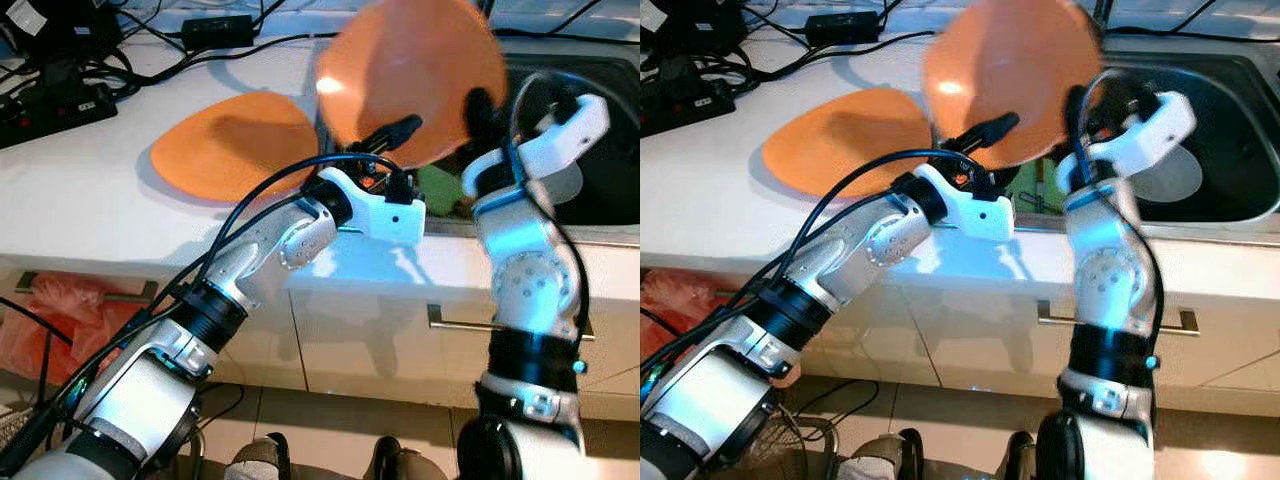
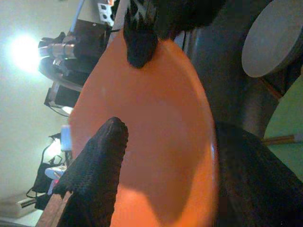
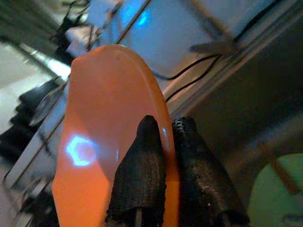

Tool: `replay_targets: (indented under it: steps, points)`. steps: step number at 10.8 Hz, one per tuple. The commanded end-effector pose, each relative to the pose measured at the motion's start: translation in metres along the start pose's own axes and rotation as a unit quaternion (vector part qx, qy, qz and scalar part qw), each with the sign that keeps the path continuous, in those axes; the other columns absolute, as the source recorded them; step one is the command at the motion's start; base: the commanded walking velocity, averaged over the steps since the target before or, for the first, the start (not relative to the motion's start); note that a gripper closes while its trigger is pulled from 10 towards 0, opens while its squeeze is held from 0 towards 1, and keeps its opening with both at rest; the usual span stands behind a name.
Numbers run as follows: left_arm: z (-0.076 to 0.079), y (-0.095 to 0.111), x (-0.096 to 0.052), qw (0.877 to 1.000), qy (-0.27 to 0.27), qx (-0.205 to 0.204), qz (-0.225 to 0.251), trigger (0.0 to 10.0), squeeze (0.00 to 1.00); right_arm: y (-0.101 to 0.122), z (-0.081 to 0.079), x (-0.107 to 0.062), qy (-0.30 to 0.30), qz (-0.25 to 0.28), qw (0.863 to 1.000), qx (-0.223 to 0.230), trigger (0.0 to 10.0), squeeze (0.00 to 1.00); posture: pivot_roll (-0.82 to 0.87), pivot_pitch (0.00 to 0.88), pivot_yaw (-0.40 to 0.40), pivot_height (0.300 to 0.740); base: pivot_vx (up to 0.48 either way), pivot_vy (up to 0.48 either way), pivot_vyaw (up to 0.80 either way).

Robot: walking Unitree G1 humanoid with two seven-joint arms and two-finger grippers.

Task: Kitchen organization

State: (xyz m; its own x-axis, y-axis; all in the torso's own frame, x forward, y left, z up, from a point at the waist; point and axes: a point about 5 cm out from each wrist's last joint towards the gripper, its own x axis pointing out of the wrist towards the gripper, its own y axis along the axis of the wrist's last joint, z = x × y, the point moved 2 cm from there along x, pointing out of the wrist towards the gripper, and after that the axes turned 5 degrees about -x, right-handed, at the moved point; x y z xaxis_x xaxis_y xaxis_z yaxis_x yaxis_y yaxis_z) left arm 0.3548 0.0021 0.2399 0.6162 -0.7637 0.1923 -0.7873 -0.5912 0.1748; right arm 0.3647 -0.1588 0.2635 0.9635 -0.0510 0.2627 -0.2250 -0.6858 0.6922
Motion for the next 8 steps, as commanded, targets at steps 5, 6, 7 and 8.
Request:
replay_targets:
  steps: [5,6,7,8]
  points:
    - [0.005,-0.005,-0.011,0.996,0.014,-0.084,-0.016,10.0,0.0,0.029,0.016,0.01,-0.053,0.066,0.996,-0.019,0.0,0.0,0.15,0.16,0.06,0.74,0.0,0.0,0.0]
    - [0.009,-0.017,-0.016,0.979,0.042,-0.194,-0.053,10.0,0.0,0.032,0.022,0.011,-0.065,0.07,0.995,-0.037,0.0,0.0,0.15,0.16,0.06,0.74,0.0,0.0,0.0]
    - [0.007,-0.022,-0.02,0.954,0.063,-0.284,-0.073,10.0,0.0,0.033,0.023,0.012,-0.065,0.073,0.994,-0.057,0.0,0.0,0.15,0.16,0.057,0.74,0.0,0.0,0.0]
    - [0.011,-0.024,-0.026,0.905,0.045,-0.416,-0.083,10.0,0.0,0.035,0.025,0.012,-0.062,0.074,0.992,-0.076,0.0,0.0,0.15,0.158,0.055,0.74,0.0,0.0,0.0]
